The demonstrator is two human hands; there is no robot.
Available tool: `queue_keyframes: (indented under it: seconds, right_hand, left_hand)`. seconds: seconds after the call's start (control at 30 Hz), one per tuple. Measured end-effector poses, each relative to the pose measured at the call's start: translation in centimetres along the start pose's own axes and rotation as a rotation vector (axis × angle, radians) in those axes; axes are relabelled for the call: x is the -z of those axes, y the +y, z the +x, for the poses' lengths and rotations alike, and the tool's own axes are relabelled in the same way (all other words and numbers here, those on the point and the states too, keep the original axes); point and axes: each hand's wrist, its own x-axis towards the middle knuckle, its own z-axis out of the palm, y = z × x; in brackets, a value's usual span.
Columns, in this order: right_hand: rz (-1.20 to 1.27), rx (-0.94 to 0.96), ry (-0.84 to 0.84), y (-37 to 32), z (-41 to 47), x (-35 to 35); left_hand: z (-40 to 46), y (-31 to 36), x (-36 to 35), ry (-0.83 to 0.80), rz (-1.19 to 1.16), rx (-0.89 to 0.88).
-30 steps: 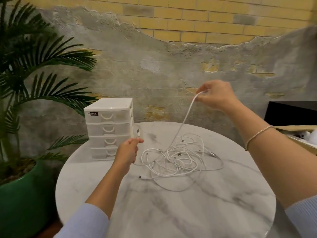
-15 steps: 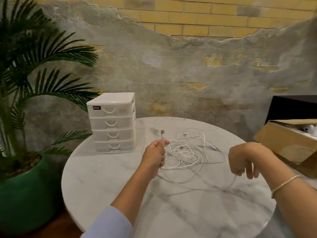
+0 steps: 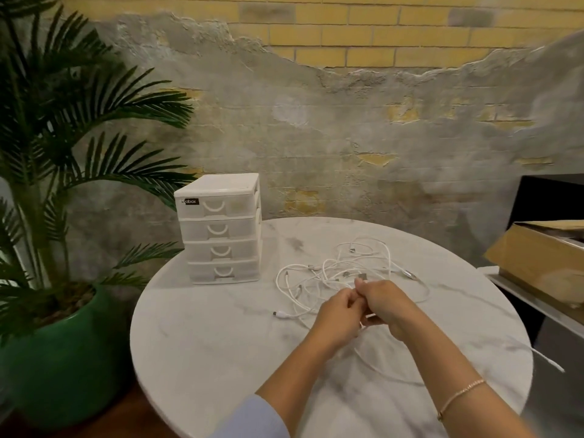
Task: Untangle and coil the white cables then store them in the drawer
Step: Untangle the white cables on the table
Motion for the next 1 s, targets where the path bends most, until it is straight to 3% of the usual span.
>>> queue_keyframes:
  seconds: [0.17,0.3,0.37,0.43,0.6,0.7,0.83,1.0]
  right_hand:
    - [0.311,0.027,0.164,0.7,1.5,1.3]
    - [0.218,0.08,0.16,1.2,2.6,1.7]
    - [0.173,0.101,0.159,1.3,3.6,1.6]
    - [0.072,0.116,0.173,1.5,4.4,1.2]
    - [-0.118,0.178,0.232,2.2,6.6,-0.2]
    - [-0.216,0.201,0.246,3.0,7.8,-0.8]
    - [-0.278,0.19,0.189,3.9,8.9,-1.0]
    - [-0.322,0.25,0.176,4.1,9.5,-1.1]
  left_hand:
    - [3.0,-0.9,2.2,0.191,0.439,-0.088]
    - [5.0,-2.1,3.4,0.03,0.865,0.063]
    - [5.6,-2.7,3.7,0.027,0.989,0.071]
    - [6.0,-3.2,4.2,0.067,0.999,0.062]
    - [7.6,-3.9,5.9,0.148,0.799,0.232]
    - [9.2,-3.3,6.7,0.207,0.853,0.266]
    - [12.7,-2.1,7.0,0.347,0.881,0.144]
    - [16.1,-2.8,5.8,0.23,0.981,0.082]
